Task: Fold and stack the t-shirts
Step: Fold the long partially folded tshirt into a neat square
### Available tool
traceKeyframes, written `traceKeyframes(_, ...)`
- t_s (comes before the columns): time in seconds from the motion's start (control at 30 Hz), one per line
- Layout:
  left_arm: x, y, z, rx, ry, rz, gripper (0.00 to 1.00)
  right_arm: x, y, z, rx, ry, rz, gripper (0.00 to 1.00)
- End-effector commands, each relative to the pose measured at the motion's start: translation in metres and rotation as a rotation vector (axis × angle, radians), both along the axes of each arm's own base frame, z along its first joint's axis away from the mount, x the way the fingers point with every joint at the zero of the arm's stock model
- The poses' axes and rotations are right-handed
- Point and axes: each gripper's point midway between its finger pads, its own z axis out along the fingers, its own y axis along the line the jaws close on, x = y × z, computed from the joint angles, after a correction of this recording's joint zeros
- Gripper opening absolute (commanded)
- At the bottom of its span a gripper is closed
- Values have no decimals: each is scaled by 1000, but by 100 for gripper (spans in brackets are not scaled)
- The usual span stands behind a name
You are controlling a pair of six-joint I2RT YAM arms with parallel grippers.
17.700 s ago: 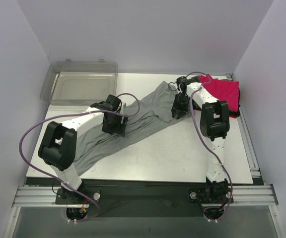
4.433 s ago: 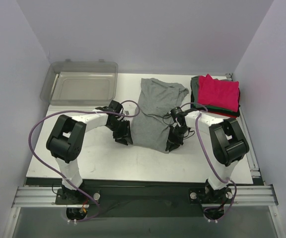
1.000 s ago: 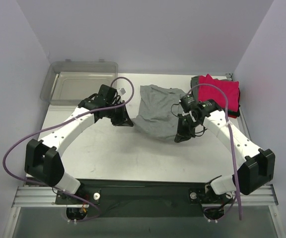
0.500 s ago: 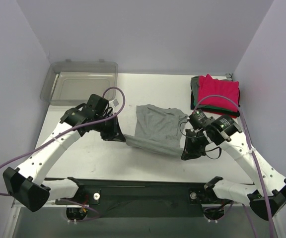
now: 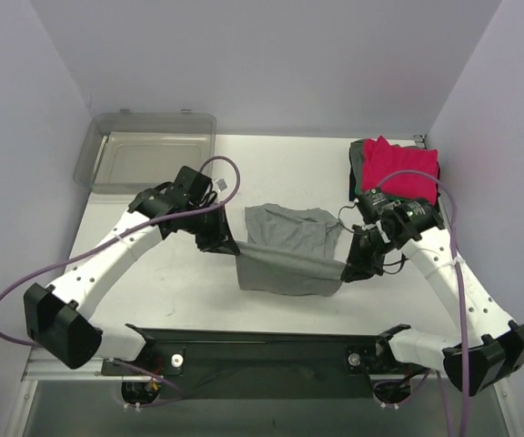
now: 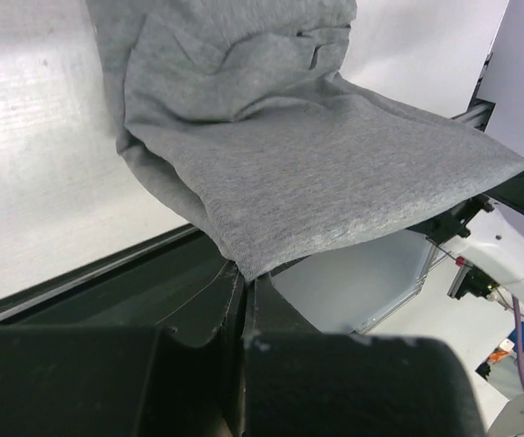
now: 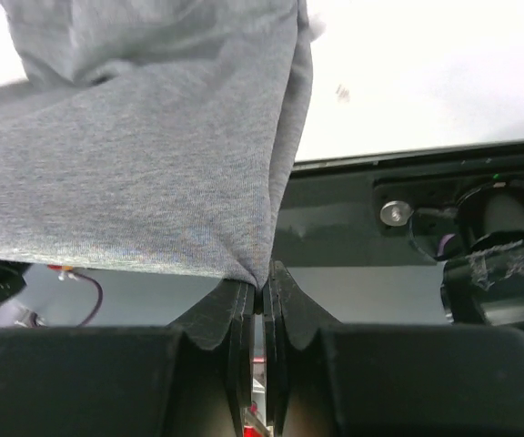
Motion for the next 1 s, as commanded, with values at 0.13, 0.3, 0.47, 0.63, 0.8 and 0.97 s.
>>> traceKeyframes(0.13,77,-25,24,-102,-119,10,0,38,-20,4,-54,1,31,0)
traceKeyframes(0.3,107,-36,4,-72,-71,-54,0,73,-31,-4,-71,29,14,0)
traceKeyframes(0.47,130,-41,-11,-64,-33,-64,0,110,-34,-22,-68,66,35,0)
traceKeyframes(0.63,157,-41,-30,-52,-14,-45,0,148,-39,-36,-76,85,43,0)
traceKeyframes(0.8,176,-37,-58,31,22,-41,0,174,-40,-58,-71,134,53,0)
traceKeyframes(0.97,188,-34,-73,53,47,-18,0,194,-40,-77,-58,173,53,0)
